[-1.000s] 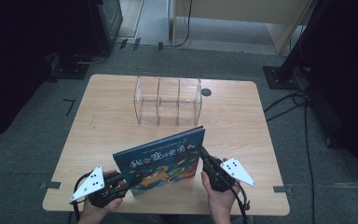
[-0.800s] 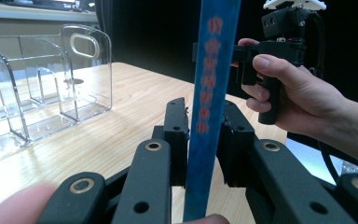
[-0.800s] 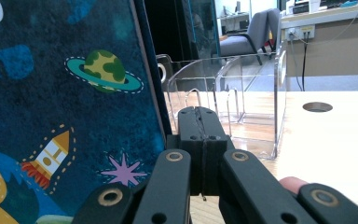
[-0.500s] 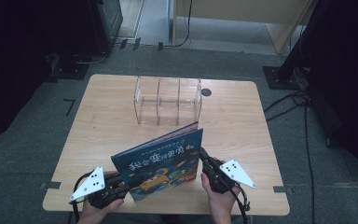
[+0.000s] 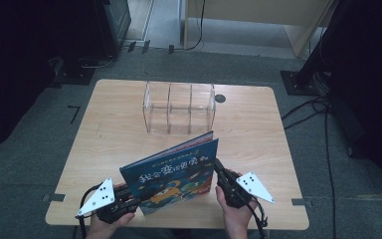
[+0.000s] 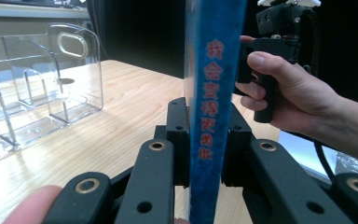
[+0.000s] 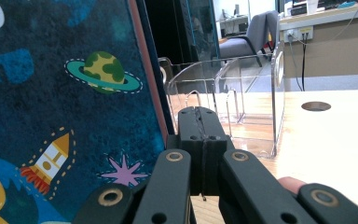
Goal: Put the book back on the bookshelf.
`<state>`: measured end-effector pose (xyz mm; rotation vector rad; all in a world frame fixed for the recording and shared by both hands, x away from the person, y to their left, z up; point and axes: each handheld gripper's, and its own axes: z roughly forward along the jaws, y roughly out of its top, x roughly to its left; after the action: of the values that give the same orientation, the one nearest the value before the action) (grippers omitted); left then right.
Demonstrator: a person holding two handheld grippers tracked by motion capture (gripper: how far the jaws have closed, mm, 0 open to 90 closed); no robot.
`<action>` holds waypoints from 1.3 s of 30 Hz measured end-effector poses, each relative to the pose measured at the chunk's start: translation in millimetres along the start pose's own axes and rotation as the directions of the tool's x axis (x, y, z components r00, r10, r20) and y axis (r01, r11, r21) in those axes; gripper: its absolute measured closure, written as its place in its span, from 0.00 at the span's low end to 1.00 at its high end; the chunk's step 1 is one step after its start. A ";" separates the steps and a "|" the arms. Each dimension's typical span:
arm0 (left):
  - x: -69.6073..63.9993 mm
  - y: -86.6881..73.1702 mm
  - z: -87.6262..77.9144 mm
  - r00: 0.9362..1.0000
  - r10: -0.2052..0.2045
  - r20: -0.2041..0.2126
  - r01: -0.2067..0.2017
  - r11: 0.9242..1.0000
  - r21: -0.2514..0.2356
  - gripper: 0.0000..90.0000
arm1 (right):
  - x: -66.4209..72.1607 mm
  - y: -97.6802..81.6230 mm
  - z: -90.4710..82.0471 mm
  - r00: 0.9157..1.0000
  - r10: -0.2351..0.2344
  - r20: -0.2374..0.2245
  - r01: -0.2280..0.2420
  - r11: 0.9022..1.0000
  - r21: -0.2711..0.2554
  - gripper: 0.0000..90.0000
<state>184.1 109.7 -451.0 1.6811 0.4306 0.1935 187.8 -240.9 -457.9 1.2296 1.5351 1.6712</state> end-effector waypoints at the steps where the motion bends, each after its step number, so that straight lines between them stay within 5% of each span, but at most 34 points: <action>1: -0.7 0.6 0.3 1.000 0.002 0.007 -0.002 1.000 0.004 0.89 | 0.0 -0.2 -0.3 1.000 0.001 0.002 -0.001 1.000 0.001 1.00; 32: -9.0 4.9 11.3 1.000 0.025 -0.003 -0.025 1.000 0.001 0.90 | -0.2 -2.1 -3.2 1.000 0.030 0.009 -0.030 1.000 -0.002 1.00; 39: -15.5 2.3 13.5 0.998 0.055 -0.005 -0.055 0.997 -0.045 0.94 | -2.7 -0.9 -2.7 0.999 0.034 0.005 -0.034 0.999 0.007 1.00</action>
<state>175.3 91.1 -449.2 1.6499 0.3807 0.2453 186.3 -244.4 -459.3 1.2686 1.5263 1.6845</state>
